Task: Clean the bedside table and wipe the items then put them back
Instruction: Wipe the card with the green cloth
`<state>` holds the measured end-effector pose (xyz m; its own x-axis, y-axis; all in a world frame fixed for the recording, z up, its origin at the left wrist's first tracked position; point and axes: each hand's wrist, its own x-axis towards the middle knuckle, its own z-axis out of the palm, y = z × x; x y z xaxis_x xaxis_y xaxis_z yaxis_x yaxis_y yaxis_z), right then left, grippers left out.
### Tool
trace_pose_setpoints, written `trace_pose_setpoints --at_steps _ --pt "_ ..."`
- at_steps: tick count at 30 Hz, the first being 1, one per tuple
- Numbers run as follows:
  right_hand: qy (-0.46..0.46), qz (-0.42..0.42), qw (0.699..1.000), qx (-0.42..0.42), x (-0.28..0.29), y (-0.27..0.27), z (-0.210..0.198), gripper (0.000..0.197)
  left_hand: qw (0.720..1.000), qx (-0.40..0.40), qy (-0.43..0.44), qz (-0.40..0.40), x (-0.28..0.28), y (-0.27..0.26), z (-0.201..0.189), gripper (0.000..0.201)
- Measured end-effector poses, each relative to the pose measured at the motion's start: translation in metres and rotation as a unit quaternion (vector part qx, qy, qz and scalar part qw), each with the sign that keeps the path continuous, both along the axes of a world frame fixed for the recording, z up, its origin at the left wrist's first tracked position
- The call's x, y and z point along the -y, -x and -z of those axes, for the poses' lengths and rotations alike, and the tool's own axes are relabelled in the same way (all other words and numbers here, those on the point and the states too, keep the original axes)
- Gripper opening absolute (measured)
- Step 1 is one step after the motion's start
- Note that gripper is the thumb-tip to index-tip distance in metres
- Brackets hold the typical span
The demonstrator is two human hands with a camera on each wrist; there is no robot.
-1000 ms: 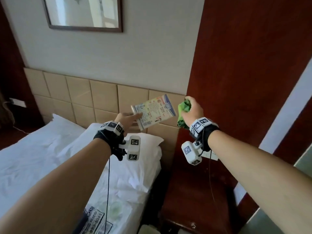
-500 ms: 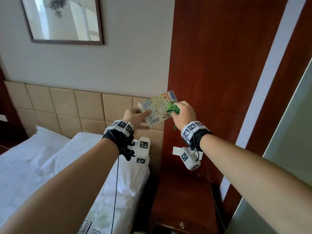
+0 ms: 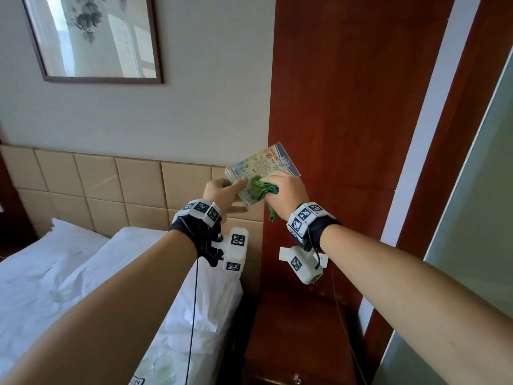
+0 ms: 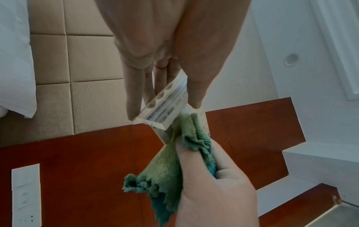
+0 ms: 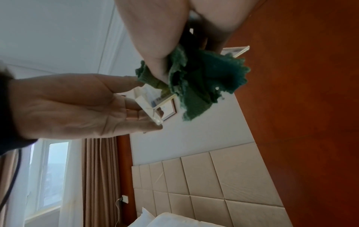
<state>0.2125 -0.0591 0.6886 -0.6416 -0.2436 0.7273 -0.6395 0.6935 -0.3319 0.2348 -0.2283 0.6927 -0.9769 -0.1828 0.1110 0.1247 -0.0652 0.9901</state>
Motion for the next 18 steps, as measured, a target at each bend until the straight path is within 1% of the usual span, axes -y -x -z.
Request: trace_pose_setpoints --at_steps 2,4,8,10,13,15,18 --pt "0.023 0.028 0.999 0.001 -0.005 0.005 0.001 0.032 1.0 -0.001 0.007 0.003 -0.002 0.001 0.0 0.035" --pt "0.066 0.062 0.996 0.004 -0.012 0.011 0.001 0.031 1.0 -0.001 0.014 0.004 -0.002 0.002 0.001 0.035" --pt "0.162 0.151 0.975 0.013 -0.027 0.022 -0.004 0.025 0.999 -0.002 0.03 0.011 -0.002 0.003 0.0 0.033" --pt "0.17 0.164 0.971 0.027 -0.032 0.026 -0.007 0.028 0.999 -0.005 0.04 0.017 -0.001 0.005 0.0 0.033" --pt "0.111 0.137 0.984 0.025 -0.027 0.023 -0.004 0.037 0.998 -0.014 0.062 0.015 -0.003 0.009 -0.002 0.033" --pt "0.082 0.092 0.992 0.016 -0.02 0.017 0.001 0.041 0.997 -0.015 0.077 0.012 -0.005 0.012 -0.004 0.034" --pt "0.05 0.022 0.998 0.017 -0.012 0.01 0.006 0.04 0.996 -0.014 0.083 0.006 -0.004 0.016 -0.003 0.036"
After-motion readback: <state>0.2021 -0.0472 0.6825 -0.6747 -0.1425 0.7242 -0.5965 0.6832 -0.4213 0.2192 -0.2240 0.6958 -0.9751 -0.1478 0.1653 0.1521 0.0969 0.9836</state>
